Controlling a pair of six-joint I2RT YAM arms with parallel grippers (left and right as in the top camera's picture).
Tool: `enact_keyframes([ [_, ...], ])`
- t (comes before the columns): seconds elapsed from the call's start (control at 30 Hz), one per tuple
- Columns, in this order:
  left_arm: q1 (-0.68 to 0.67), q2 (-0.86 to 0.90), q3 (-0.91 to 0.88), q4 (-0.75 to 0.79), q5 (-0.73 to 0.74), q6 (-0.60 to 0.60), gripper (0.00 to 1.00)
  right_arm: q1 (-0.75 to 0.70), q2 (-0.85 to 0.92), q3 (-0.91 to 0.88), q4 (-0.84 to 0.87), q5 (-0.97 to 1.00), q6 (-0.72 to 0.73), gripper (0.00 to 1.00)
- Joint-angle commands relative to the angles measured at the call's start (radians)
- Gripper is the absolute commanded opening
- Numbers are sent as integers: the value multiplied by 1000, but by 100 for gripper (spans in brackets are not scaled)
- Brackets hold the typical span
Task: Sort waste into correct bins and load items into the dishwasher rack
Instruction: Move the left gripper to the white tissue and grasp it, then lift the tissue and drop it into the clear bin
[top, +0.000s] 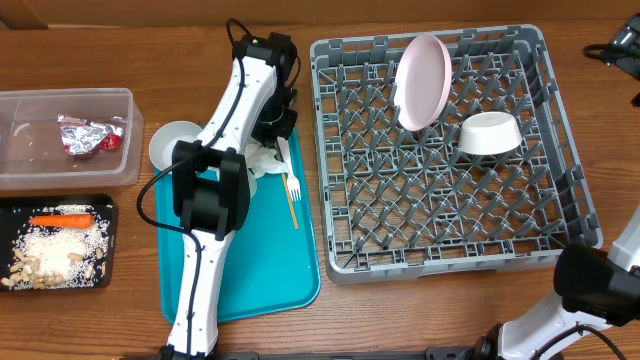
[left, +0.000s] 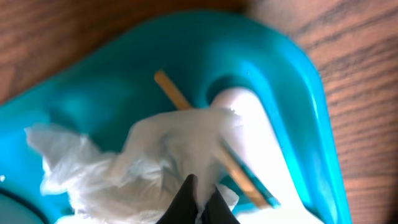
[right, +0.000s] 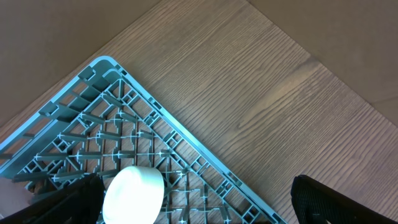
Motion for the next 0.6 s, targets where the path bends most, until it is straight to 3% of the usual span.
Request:
enact_keyframes([
  [0.0,-6,-3,79,-35,-30,-52,4,0,-19,5,2,6,8,100],
  [0.33,49,-100,471,-106,-55,-209,4,0,-19,5,2,6,8,100],
  [0.57,229,-188,541,-159,-160,-406,4,0,-19,5,2,6,8,100],
])
